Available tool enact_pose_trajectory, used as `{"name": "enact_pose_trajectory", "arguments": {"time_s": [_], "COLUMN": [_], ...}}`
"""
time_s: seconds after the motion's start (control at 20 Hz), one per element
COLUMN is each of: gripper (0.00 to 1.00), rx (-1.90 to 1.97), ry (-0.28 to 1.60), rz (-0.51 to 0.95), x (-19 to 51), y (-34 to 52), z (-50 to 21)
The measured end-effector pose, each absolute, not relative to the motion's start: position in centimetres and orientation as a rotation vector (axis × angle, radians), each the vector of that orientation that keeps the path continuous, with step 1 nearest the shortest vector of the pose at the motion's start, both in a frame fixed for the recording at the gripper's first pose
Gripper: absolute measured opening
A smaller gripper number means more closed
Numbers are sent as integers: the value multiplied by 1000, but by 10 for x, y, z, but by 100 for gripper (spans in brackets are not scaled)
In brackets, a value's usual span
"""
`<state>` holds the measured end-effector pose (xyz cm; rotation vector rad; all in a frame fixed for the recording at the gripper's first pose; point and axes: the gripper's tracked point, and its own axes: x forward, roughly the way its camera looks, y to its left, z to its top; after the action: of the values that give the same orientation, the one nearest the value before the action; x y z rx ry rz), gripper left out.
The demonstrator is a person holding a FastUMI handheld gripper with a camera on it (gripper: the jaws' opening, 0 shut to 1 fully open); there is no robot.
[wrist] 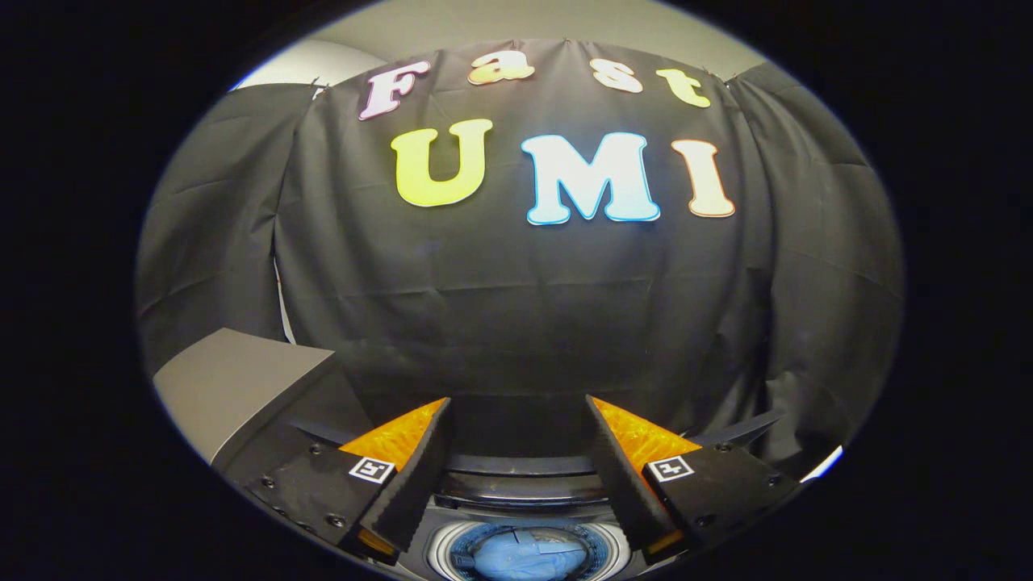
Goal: Put the clothes into the washing machine and then close the washing machine lid.
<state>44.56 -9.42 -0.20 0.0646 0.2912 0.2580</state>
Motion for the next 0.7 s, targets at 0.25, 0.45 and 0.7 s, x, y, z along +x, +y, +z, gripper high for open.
{"name": "enact_pose_trajectory", "arguments": {"time_s": [0.25, 0.45, 0.7], "gripper": [98, 98, 98], "rx": [58, 66, 70], "ry": [218, 147, 111], "rz": [262, 258, 251], "x": [427, 414, 400], "y": [-97, -99, -100], "z": [-3, -5, -10]}}
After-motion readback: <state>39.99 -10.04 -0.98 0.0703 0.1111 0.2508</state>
